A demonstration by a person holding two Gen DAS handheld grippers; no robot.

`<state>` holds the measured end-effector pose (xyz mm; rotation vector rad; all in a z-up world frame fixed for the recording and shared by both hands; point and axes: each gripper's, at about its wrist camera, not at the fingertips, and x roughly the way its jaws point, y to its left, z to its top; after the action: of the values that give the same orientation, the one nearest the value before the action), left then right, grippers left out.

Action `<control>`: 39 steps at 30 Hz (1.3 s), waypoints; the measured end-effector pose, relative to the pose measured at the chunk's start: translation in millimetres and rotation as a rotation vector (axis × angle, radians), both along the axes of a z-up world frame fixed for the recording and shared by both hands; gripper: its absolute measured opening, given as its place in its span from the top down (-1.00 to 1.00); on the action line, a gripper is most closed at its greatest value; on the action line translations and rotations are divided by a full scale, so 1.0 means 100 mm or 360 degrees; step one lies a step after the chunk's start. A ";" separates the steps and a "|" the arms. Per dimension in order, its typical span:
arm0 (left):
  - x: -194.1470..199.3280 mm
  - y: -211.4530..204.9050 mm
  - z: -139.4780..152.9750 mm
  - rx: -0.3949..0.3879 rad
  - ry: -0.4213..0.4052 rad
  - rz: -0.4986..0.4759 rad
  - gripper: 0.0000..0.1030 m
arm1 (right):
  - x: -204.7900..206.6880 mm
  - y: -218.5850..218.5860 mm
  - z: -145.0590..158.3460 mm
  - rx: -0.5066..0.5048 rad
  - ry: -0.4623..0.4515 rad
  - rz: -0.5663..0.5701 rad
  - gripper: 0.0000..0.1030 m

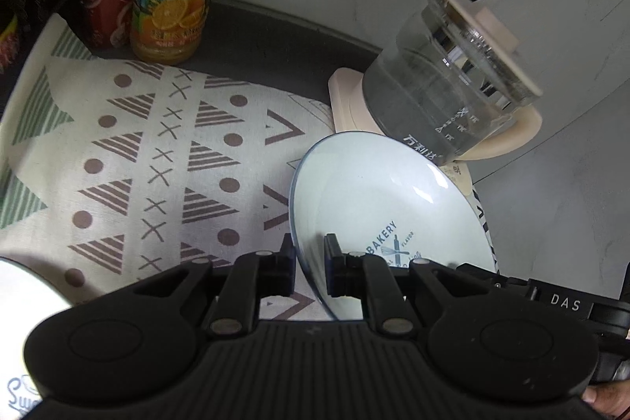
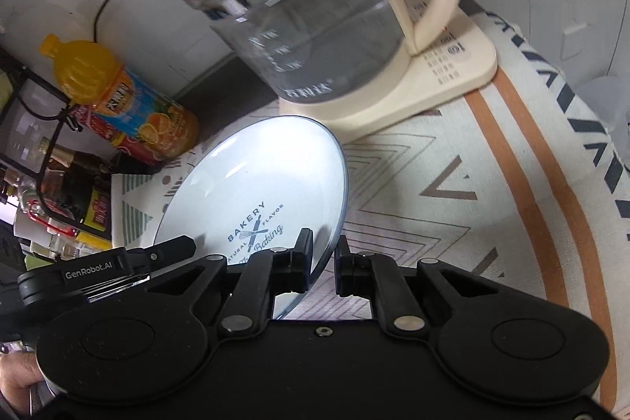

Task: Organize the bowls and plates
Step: 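Lift the 'BAKERY' plate with both grippers and carry it over the plate stack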

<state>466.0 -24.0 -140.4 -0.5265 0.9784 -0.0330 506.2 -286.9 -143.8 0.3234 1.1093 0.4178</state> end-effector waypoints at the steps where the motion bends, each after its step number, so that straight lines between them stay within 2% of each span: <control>1: -0.03 0.02 0.03 -0.0001 -0.0009 0.0001 0.77 | -0.03 0.02 0.03 -0.0004 -0.0012 0.0001 0.79; 14: -0.50 0.43 0.32 -0.0020 -0.0101 0.0067 0.77 | -0.46 0.40 0.30 -0.0014 -0.0098 0.0033 0.78; 39: -1.44 1.24 0.22 -0.0031 -0.0080 0.0217 0.77 | -1.20 1.27 0.30 -0.0045 -0.0095 0.0168 0.78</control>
<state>321.9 100.1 -118.4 -0.6065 0.8922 0.0660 386.1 -159.7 -114.1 0.2265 1.0757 0.5021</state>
